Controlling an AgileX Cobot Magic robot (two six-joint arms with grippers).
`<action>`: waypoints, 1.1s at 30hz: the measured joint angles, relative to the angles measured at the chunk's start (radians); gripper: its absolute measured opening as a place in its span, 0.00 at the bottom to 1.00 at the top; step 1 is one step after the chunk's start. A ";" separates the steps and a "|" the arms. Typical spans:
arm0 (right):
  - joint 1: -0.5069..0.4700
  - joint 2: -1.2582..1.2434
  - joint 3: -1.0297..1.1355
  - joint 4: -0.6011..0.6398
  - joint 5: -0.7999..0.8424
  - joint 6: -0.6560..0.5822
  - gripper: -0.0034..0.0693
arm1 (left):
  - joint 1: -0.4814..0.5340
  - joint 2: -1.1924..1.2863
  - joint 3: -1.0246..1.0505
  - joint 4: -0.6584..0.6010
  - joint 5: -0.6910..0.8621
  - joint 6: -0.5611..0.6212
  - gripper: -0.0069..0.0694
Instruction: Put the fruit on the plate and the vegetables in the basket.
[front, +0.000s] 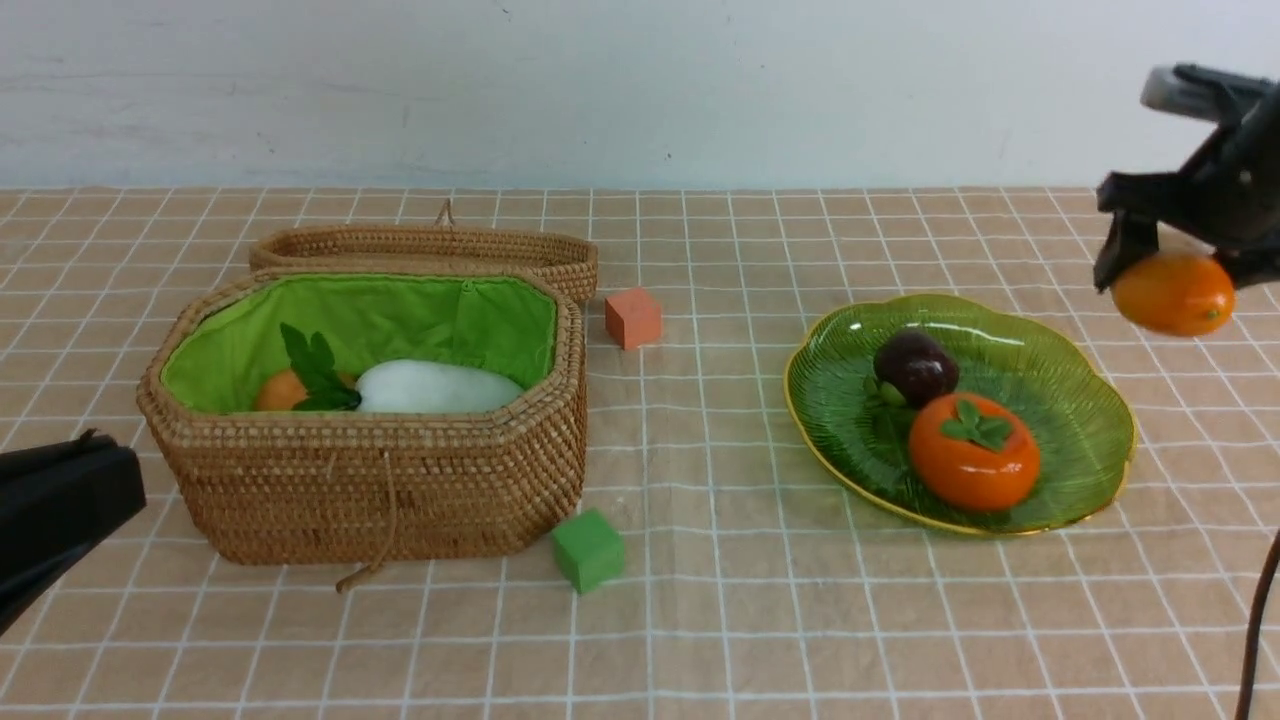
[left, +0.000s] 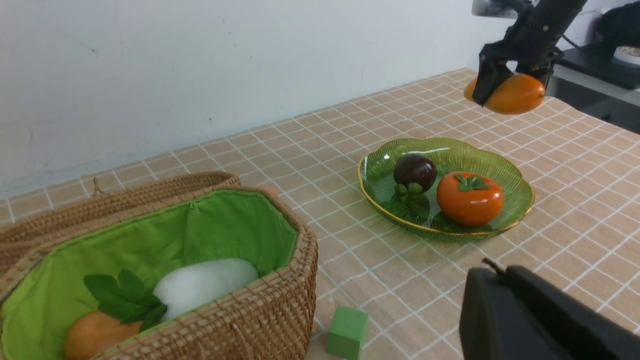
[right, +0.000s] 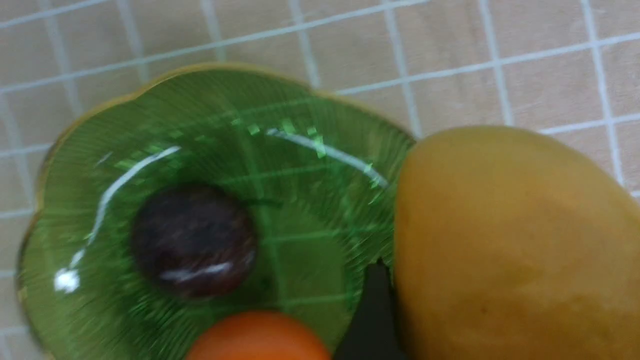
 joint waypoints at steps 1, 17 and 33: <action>0.004 -0.010 0.005 0.001 0.002 -0.002 0.82 | 0.000 0.000 0.000 0.000 -0.002 0.000 0.11; 0.078 -0.054 0.235 -0.023 -0.012 -0.009 0.97 | 0.000 0.000 0.000 0.007 -0.038 0.000 0.12; 0.079 -0.845 0.688 0.008 0.031 -0.027 0.41 | 0.000 -0.224 0.163 -0.006 -0.171 -0.056 0.07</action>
